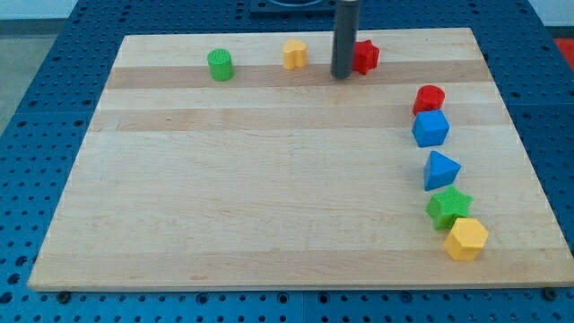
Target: Slide the green circle up a bit
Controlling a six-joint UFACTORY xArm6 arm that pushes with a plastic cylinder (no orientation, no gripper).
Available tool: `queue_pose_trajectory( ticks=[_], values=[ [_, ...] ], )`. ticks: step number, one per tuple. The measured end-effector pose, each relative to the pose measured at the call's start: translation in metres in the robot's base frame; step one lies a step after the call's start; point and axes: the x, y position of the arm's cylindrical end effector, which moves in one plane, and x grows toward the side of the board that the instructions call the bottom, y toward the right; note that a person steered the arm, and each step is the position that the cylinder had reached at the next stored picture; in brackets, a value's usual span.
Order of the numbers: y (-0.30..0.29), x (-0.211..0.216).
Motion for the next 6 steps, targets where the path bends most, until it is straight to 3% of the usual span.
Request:
queue_pose_trajectory(
  ticks=[1,2,4,5,6],
  values=[
    [-0.068,0.023],
    [-0.119,0.009],
    [-0.164,-0.017],
    [-0.157,-0.02],
    [-0.074,0.011]
  ],
)
